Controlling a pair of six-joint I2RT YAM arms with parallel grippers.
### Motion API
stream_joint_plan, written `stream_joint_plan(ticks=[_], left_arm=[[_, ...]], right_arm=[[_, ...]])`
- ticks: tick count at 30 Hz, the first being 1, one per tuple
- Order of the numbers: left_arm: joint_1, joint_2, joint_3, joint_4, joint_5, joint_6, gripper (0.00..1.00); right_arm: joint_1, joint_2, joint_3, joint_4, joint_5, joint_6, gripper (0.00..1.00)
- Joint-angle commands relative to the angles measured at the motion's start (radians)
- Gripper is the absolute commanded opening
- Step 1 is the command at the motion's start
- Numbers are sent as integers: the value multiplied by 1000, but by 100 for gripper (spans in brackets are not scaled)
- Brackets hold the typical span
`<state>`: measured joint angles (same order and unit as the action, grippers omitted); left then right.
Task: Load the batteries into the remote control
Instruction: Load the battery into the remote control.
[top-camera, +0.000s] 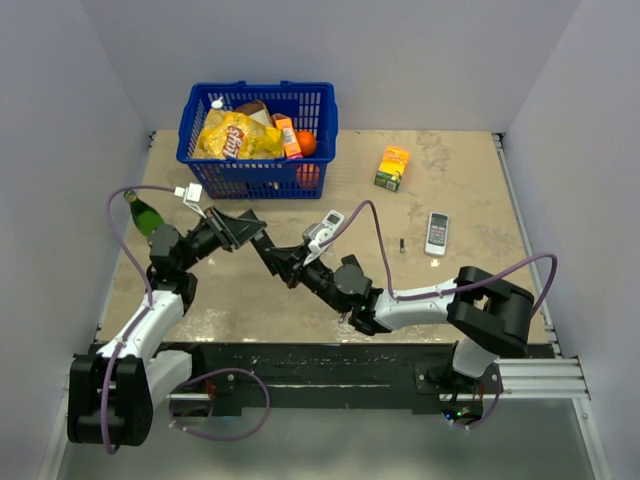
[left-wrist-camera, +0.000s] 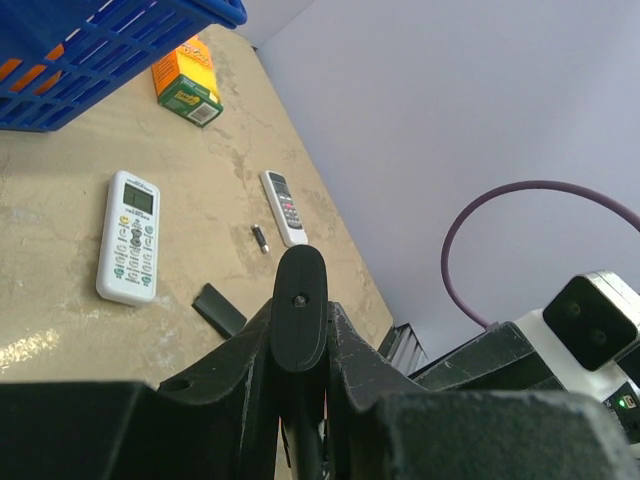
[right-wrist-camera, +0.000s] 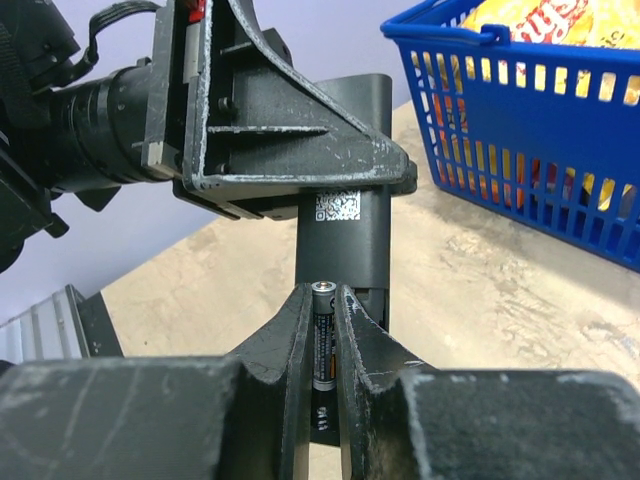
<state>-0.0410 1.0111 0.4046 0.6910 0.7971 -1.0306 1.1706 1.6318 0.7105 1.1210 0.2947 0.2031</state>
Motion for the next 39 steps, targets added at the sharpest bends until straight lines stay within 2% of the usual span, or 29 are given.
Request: stream_joint_plan(ticks=[1,17,20,21,24,33,39], left_arm=[[12,-12,-3,102,19,-46,0],[21,-16,-6,136,27,-56,0],[21,-17,-7,142,30,-57,0],[21,-17,-6,143,31,-56,0],[21,-17,-7,145,30,-57,0],[21,-20,-7,148,31,-57,0],[21,-23,-3,127,25,-42,0]], right_arm=[[6,14,-19,-67,-14,15,0],[11,34,-2,-234,-61,45,0],[12,48,6,-233,-60,70,10],[12,51,7,-228,-60,78,17],[14,59,9,-222,-65,97,25],[21,79,14,-219,-81,124,25],[31,74,46,-280,-71,114,34]])
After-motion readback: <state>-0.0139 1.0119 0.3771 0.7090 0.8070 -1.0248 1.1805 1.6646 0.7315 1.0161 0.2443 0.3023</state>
